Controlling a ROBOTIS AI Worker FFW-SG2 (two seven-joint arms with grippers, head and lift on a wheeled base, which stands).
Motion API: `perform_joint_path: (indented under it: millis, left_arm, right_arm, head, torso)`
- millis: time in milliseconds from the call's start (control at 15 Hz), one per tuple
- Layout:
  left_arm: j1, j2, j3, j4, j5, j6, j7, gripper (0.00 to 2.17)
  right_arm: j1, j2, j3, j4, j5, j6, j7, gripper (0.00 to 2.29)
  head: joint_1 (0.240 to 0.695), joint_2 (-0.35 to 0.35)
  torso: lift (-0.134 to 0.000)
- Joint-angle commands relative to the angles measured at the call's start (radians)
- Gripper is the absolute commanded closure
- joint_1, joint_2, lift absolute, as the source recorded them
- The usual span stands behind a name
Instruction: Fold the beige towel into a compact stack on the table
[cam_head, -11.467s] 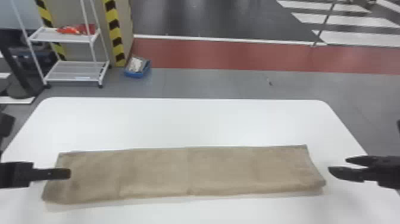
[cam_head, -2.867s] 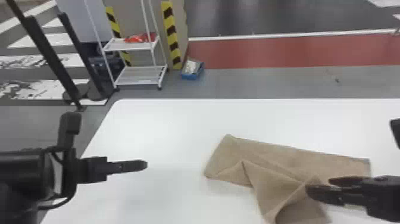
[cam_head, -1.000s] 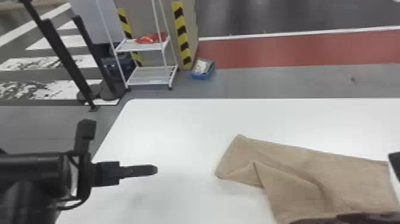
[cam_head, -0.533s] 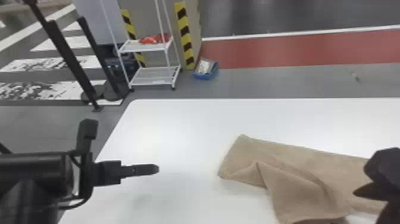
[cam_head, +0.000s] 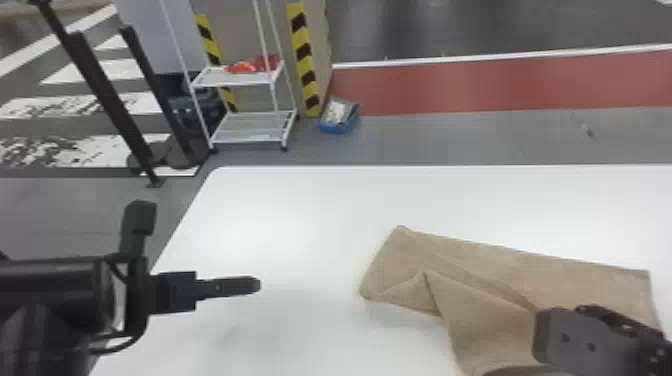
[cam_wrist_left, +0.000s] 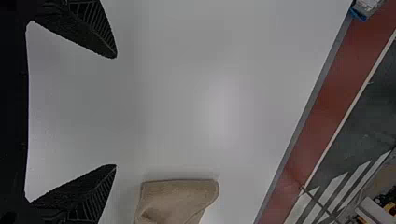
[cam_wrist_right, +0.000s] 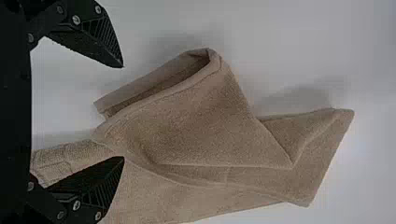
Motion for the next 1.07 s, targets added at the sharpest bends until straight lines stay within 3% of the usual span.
perform_joint_path:
  millis: [0,400,600,800,867,1000]
  left_arm:
    - [0.001,-0.001,-0.001,0.000,-0.002,0.004,0.002,0.04]
    - [0.005,-0.001,-0.001,-0.003,-0.005,0.004,-0.001,0.04]
    - [0.009,0.000,0.000,-0.005,-0.005,0.004,-0.001,0.04]
    - [0.011,0.000,0.002,-0.005,-0.003,0.004,-0.001,0.04]
    - [0.011,0.002,0.002,-0.005,-0.002,0.004,-0.002,0.04]
    - [0.012,0.000,0.002,-0.005,-0.002,0.004,-0.002,0.04]
  right_arm:
    - [-0.017,0.006,0.028,0.031,0.013,0.000,0.003,0.30]
    - [-0.049,0.007,0.109,0.090,0.061,0.000,0.003,0.41]
    - [-0.058,0.010,0.126,0.104,0.071,0.000,0.003,0.58]
    - [-0.058,0.010,0.132,0.104,0.071,0.000,0.003,0.59]
    - [-0.060,0.012,0.137,0.104,0.071,0.000,0.003,0.78]
    - [-0.058,0.013,0.140,0.105,0.071,0.000,0.003,0.85]
  head:
    - [0.695,0.202]
    - [0.695,0.229]
    - [0.695,0.238]
    - [0.695,0.248]
    - [0.695,0.250]
    - [0.695,0.255]
  torso:
    - [-0.124]
    - [-0.124]
    - [-0.124]
    - [-0.124]
    - [-0.124]
    - [-0.124]
